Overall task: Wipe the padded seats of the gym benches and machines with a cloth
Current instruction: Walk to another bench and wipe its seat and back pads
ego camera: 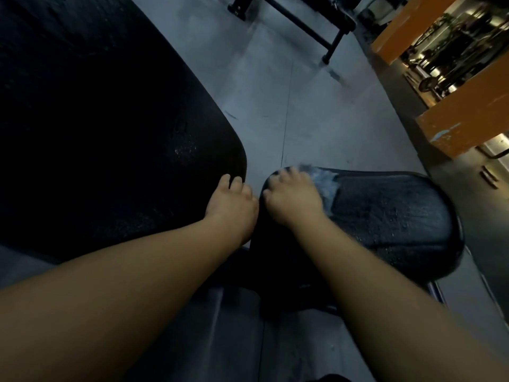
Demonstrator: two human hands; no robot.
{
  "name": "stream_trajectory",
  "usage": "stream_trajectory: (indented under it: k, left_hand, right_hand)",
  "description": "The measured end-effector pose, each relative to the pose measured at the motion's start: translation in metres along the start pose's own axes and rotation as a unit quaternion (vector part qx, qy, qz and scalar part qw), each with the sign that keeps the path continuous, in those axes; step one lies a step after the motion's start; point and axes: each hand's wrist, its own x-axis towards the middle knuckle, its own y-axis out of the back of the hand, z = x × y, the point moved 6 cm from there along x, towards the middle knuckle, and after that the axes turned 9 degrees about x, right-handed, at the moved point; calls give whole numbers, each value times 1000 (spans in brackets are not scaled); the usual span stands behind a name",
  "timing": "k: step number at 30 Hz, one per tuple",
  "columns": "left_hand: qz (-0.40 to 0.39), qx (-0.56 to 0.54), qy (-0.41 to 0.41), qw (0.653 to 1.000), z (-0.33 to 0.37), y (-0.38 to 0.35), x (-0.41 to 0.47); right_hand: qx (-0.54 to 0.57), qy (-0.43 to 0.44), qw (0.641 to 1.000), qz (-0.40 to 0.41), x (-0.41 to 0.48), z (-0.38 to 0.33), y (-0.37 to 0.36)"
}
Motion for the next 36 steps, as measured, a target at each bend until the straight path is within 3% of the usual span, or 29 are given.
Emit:
stream_trajectory:
  k: [3,5,8,11,14,17,20,22,24,26,30,34,36]
  left_hand:
    - [10,14,-4,1000,-4,-3,-2]
    - [21,29,-11,999,-6,-2,-3]
    - [23,40,-28,999,-3,-3,-8]
    - [21,48,-39,998,-1,-6,-15]
    - [26,51,-43,997,-1,-6,-18]
    - [40,54,-51,996,-2,-5,-23]
    - [37,59,-58,996,0,-7,-24]
    - [30,65,-61,996,2,-7,-24]
    - [30,62,-68,995,9,-5,-24]
    - [42,54,-72,995,15,-2,-24]
    - [59,31,-87,994,28,11,-33]
    - [64,26,-71,995,16,17,-47]
    - [62,33,-58,996,8,18,-56]
  right_hand:
    - [33,111,992,-41,-72,-51,-20]
    - [59,138,988,-48,-111,-46,-16]
    - [54,89,995,12,-96,-20,-6]
    - [57,31,998,11,-72,-34,-12]
    - [74,107,991,-11,-109,-61,-28]
    - [81,146,985,52,-153,-27,-13]
    - [50,24,992,114,-140,43,17]
    - [53,-57,988,133,-118,47,30]
    - [75,-32,989,124,-119,11,14]
    - [105,46,985,131,-140,-21,-5]
    - [151,149,953,215,-173,-8,-11]
    - [207,50,954,213,-150,-11,-2]
    - [226,43,955,187,-145,-33,0]
